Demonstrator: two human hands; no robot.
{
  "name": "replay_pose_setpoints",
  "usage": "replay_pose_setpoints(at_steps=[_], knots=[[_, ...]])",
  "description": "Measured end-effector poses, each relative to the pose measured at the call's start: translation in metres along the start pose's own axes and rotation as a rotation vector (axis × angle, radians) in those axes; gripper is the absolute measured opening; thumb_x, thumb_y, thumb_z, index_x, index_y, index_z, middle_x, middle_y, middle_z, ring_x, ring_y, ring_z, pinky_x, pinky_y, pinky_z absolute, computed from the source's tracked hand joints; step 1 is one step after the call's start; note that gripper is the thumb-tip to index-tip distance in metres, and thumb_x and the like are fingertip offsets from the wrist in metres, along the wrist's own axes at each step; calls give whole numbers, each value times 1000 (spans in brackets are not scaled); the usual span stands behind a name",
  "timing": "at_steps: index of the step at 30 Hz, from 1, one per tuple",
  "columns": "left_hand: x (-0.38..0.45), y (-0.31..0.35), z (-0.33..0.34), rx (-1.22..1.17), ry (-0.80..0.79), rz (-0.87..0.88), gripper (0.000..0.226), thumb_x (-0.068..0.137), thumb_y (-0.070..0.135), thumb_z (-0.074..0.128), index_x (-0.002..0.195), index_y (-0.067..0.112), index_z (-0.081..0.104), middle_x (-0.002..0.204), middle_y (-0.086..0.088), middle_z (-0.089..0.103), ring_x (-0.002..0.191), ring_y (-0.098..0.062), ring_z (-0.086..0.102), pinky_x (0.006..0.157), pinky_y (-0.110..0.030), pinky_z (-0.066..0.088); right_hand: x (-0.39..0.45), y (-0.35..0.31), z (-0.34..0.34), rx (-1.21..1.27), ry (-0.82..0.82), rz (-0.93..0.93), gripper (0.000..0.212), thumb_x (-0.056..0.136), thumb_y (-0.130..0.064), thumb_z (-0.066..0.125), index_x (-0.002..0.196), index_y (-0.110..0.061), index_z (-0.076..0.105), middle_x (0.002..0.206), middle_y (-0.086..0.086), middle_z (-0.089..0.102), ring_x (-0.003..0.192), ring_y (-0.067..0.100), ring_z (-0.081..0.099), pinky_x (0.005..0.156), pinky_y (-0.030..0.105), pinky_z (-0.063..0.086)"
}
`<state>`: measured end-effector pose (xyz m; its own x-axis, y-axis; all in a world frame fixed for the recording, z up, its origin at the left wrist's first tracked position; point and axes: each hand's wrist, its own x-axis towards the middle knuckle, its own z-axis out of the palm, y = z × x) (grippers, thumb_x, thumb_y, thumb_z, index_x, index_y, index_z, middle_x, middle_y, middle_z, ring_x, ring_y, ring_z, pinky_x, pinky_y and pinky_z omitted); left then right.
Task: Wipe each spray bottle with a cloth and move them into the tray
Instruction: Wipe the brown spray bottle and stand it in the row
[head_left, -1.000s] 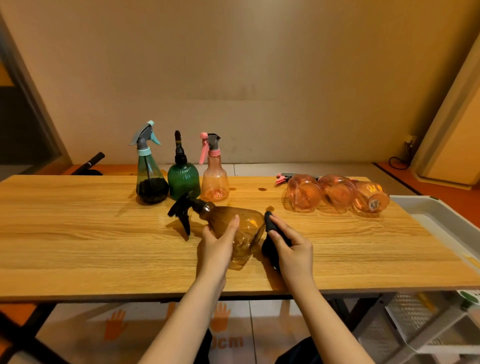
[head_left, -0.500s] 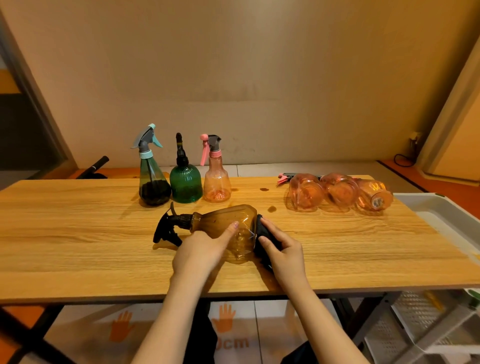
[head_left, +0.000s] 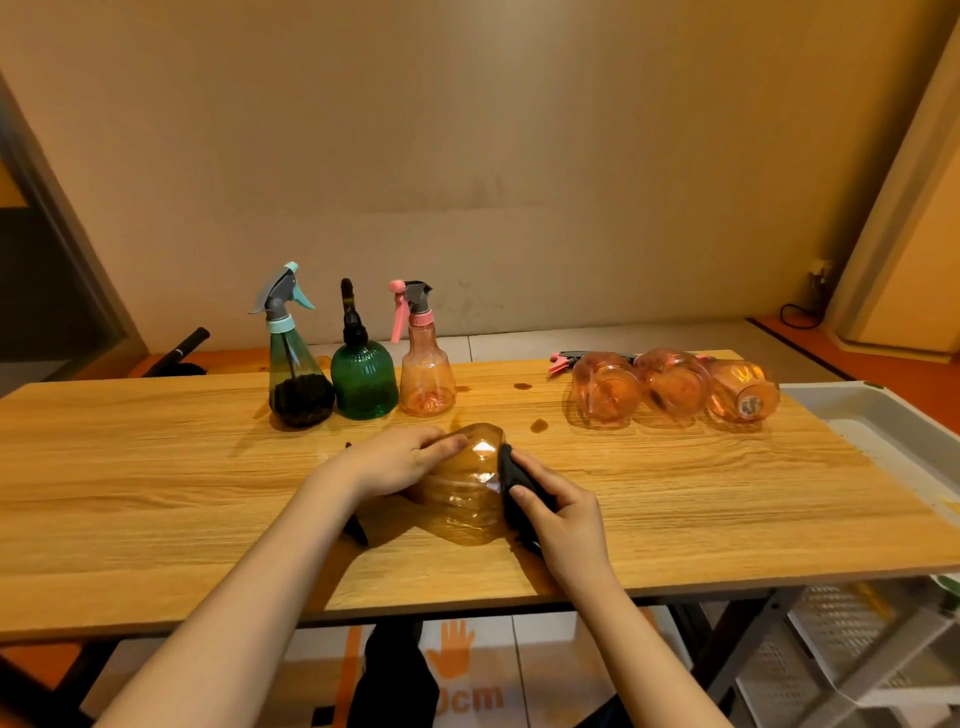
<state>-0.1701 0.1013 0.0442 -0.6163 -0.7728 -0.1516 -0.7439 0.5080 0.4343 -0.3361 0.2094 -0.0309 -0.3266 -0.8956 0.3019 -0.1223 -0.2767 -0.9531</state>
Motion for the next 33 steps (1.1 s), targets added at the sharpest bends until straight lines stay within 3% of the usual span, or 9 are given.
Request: replay_pose_setpoints(at_steps=[3,6,12,15,20,22,25,28,33], knots=[[3,-10,14,-148,35,40,72,77,83,21,109,28,56,106,4,61,106,-18,57,82,-27,40,0,-1,0,-9,5,13,45,84,2,62,102,-38,60,110,-20,60,108,-13,51,99,15,39],[4,-22,27,-281,61,68,86,51,102,29,102,38,56,97,14,63,90,-3,59,81,-28,45,1,-1,1,-2,25,24,43,84,2,62,101,-38,61,109,-18,61,109,-7,53,100,17,40],[2,-30,31,-302,13,72,123,31,97,56,138,38,38,129,13,53,117,-8,51,100,-27,43,5,-3,1,37,65,47,41,84,3,61,98,-35,63,103,-17,63,106,0,57,94,14,43],[3,-29,31,-343,46,73,118,31,95,58,134,39,44,125,14,57,115,-8,54,98,-27,44,13,-10,6,76,110,39,40,85,4,59,103,-31,62,98,-21,63,99,-5,57,86,7,43],[4,-32,34,-367,83,76,112,34,94,60,130,37,51,122,15,60,114,-7,55,98,-31,47,-4,-11,14,33,92,-1,43,84,5,60,100,-35,62,104,-22,61,104,-16,52,91,5,38],[5,-33,33,-362,79,80,113,35,93,61,131,35,52,123,12,61,114,-8,56,100,-37,47,-10,-7,14,-6,110,10,41,84,3,61,100,-35,64,106,-20,62,105,-14,53,92,6,39],[5,-33,34,-369,69,74,111,36,94,60,131,37,52,122,11,62,114,-11,56,100,-40,46,7,-3,14,-65,156,76,30,86,-1,61,110,-17,67,110,-4,66,106,2,58,91,12,42],[5,-33,35,-374,76,82,104,35,95,58,127,45,50,121,14,62,114,-10,56,99,-37,46,23,-15,18,-17,180,87,29,87,0,59,114,-9,65,111,0,65,105,5,57,84,5,42],[4,-32,36,-389,95,80,97,33,91,62,120,52,46,115,19,61,111,-6,57,92,-26,45,3,-23,16,23,78,49,40,82,-2,65,111,-29,60,110,-16,59,106,-8,52,90,5,39]])
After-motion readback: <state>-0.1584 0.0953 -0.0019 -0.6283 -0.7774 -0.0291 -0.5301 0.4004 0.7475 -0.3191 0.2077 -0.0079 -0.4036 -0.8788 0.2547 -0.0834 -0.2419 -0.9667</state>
